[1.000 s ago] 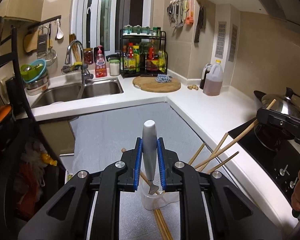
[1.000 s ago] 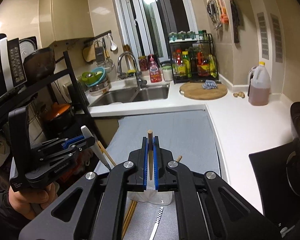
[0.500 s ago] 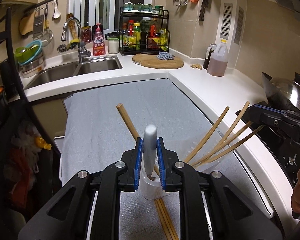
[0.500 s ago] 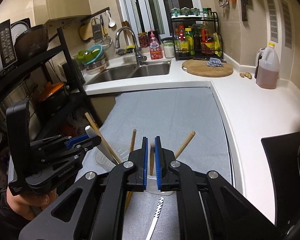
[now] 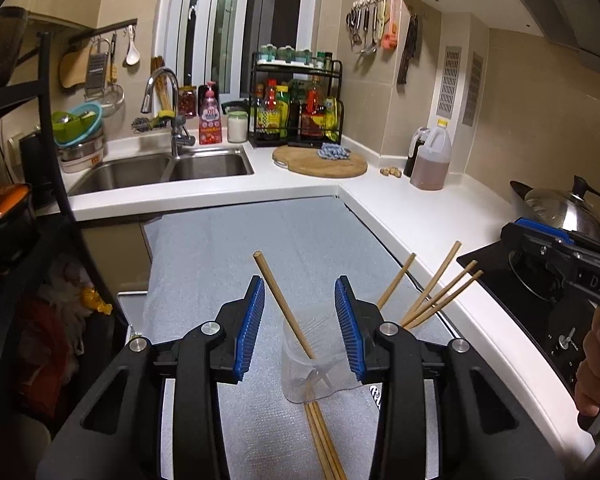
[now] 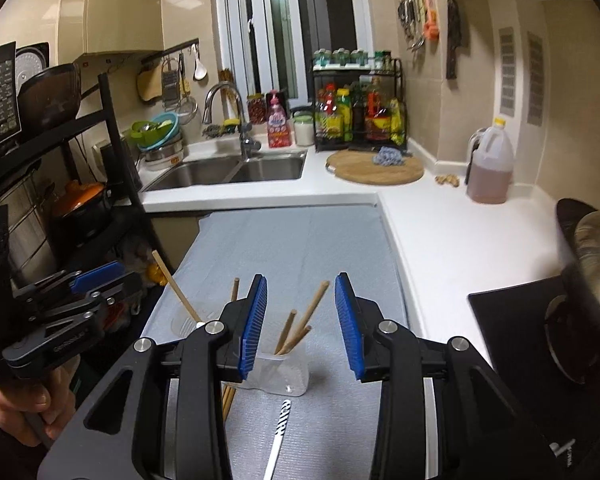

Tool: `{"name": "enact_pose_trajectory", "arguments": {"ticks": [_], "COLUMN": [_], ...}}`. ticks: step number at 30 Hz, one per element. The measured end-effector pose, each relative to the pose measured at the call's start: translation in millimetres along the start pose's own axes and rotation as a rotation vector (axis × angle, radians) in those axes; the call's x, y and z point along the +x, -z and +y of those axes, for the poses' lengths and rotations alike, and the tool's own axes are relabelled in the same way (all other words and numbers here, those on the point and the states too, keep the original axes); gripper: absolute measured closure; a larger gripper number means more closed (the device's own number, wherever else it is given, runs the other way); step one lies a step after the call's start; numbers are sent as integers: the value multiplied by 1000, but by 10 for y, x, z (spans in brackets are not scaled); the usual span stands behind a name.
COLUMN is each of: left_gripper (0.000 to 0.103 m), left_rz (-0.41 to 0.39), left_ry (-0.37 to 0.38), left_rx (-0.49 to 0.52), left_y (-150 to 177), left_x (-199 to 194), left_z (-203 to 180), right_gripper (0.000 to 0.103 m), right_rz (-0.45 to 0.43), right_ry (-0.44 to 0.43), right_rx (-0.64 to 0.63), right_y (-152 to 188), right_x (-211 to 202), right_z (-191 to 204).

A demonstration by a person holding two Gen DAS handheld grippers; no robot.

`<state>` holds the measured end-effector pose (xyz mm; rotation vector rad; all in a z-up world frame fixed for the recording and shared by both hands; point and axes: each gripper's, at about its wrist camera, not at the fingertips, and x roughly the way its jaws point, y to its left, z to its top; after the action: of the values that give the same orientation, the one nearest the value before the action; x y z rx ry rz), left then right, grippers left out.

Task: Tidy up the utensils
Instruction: 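Open the left tool to drop the fork in the container while the right tool releases, then move the left tool back to the loose chopsticks while the right tool grasps a chopstick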

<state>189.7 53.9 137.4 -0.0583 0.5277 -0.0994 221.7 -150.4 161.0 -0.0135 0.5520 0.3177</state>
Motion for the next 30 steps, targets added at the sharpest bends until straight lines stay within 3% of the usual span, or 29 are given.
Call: {"name": "enact_pose_trajectory", "arguments": {"ticks": [6, 12, 15, 17, 19, 25, 30], "left_gripper": [66, 67, 76, 83, 85, 86, 86], "left_rz": [-26, -38, -18, -11, -2, 40, 20], "left_ry": [8, -10, 5, 7, 6, -8, -44], "left_rx": [-13, 4, -3, -3, 0, -31, -81], "left_y": [277, 742, 989, 1163, 1337, 1732, 1868], "left_x": [-362, -551, -593, -616, -628, -646, -823], "left_z": [-39, -135, -167, -182, -197, -74, 136], "right_gripper": [67, 67, 73, 91, 99, 100, 96], "right_rz": [-96, -125, -105, -88, -74, -29, 27], "right_ry": [25, 41, 36, 29, 12, -47, -102], "right_rx": [35, 111, 151, 167, 175, 192, 169], "right_y": [204, 646, 924, 1118, 1294, 1831, 2221], "right_x": [-503, -803, -838, -830, -812, -724, -544], "right_z": [-125, -273, -321, -313, -281, 17, 468]}}
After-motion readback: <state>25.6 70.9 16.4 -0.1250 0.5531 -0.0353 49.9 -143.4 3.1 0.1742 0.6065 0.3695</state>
